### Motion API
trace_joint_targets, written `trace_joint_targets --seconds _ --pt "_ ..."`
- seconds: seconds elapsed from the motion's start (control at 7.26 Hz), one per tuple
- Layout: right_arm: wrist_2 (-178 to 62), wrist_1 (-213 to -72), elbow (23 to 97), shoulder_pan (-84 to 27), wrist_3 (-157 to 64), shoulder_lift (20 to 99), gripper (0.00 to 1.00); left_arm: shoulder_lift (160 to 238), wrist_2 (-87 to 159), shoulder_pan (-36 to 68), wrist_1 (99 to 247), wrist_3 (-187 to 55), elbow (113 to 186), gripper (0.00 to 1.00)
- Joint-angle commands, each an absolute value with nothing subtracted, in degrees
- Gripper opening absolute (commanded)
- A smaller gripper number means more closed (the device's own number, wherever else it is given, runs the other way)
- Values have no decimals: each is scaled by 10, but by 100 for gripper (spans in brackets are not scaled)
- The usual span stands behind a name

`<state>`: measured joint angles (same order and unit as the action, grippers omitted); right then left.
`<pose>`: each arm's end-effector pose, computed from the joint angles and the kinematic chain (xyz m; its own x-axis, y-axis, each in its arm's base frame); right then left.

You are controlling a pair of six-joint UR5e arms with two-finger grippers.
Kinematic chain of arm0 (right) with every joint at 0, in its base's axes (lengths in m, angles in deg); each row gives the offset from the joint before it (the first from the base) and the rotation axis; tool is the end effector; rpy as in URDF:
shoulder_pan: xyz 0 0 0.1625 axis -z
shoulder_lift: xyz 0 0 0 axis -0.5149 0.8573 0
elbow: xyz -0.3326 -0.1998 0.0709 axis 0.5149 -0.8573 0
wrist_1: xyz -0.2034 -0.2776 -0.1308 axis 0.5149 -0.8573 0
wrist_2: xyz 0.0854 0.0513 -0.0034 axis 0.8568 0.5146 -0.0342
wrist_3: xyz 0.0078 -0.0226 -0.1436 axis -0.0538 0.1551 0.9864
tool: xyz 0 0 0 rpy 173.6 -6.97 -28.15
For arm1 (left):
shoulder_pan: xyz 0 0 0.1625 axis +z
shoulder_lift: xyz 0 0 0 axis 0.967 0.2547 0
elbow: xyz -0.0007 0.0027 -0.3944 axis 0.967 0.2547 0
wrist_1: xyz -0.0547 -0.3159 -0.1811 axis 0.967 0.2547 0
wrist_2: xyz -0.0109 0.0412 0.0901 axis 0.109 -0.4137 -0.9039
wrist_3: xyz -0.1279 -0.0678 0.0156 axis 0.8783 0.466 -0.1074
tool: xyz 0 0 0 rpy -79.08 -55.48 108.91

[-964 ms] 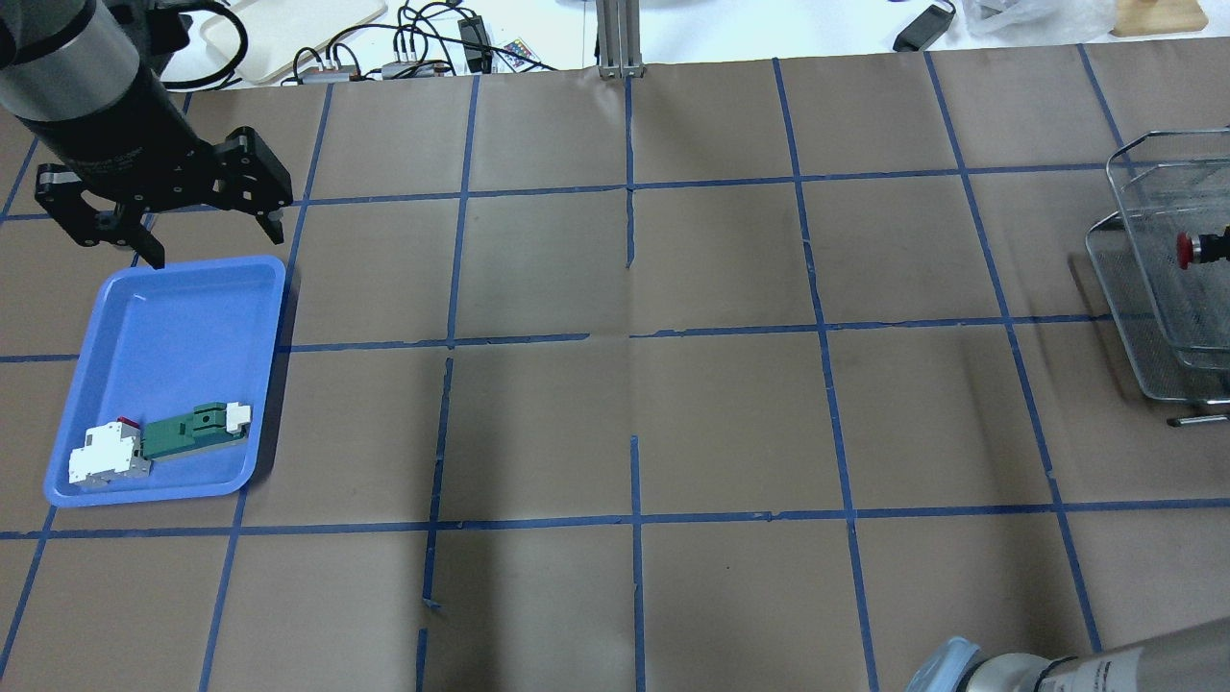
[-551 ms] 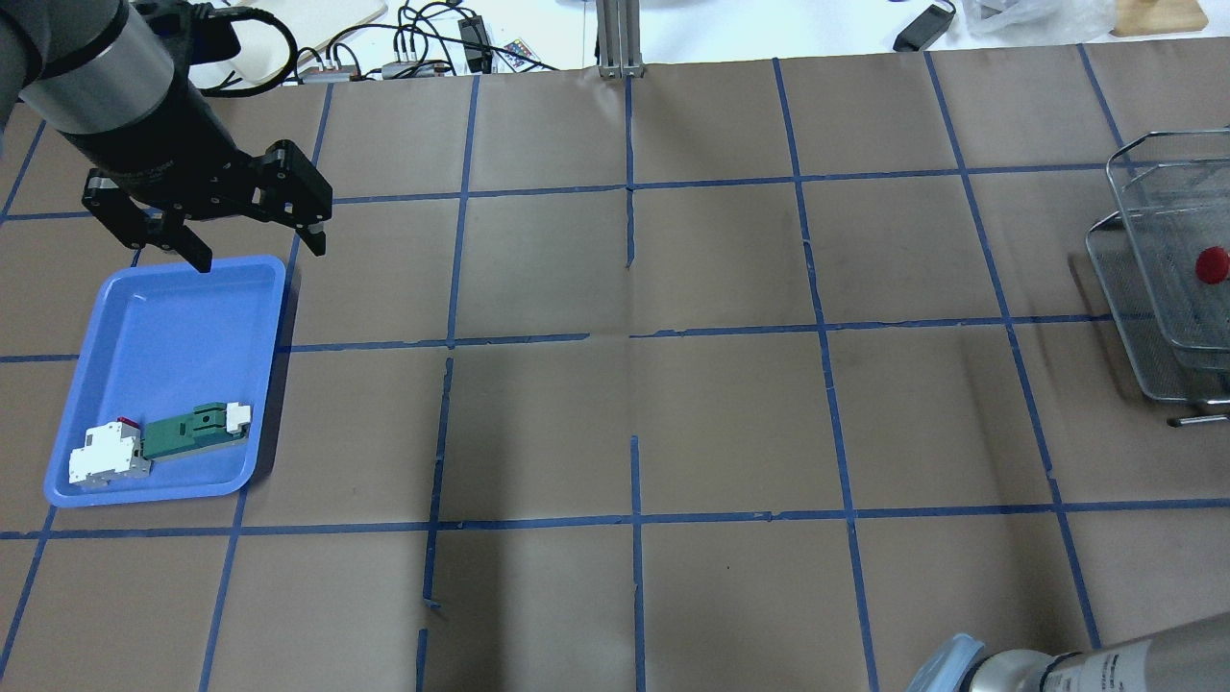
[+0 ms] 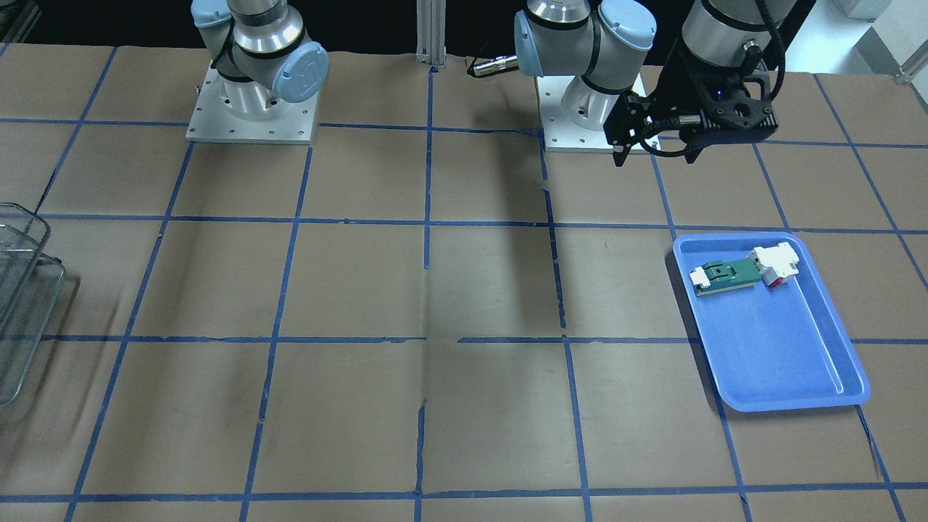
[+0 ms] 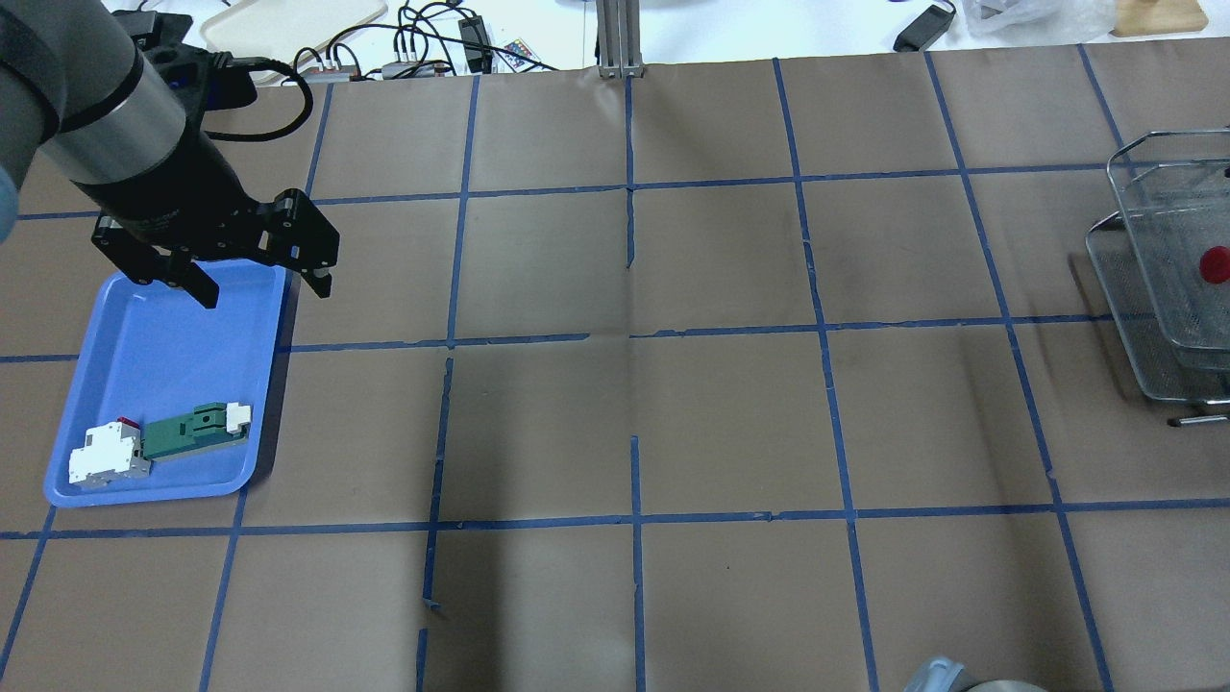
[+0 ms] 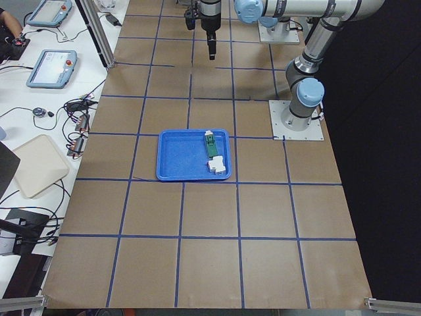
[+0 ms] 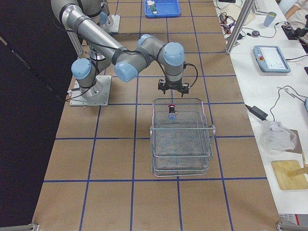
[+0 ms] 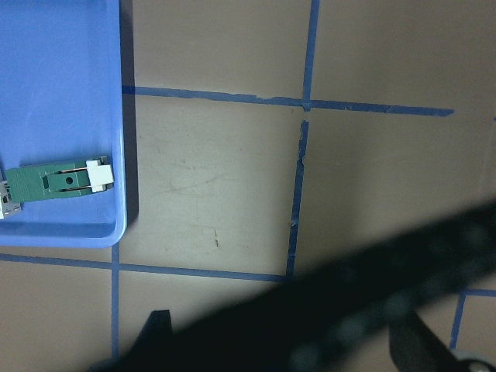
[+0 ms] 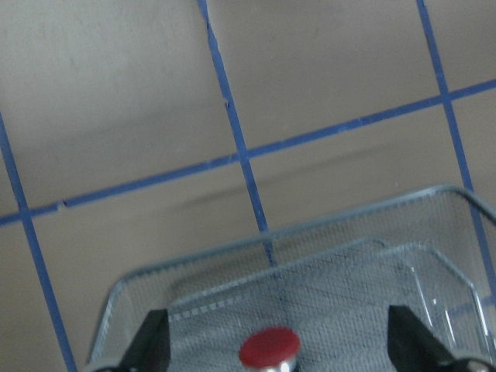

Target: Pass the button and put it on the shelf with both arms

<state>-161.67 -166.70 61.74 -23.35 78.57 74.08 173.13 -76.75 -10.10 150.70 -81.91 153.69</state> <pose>-0.1519 -0.4797 0.3531 -0.2914 -0.9542 0.0676 -0.9493 0.2797 -0.1436 -0.0979 -0.4020 0.4131 -0.9981 -0.0572 -0.0216 -0.0580 0.9976 0.0388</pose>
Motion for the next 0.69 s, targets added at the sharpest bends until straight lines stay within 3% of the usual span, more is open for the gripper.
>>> trace_joint_targets --seconds 0.0,0.28,0.55 --pt "-1635 -1662 636 -372 544 759 100 1730 -770 -101 1508 -827 1538 100" --pt "-1676 -1679 629 -510 328 765 100 1727 -770 -101 1508 -827 1538 100" --pt "-1678 -1690 587 -561 37 739 100 1720 -769 -97 1508 -830 1538 100"
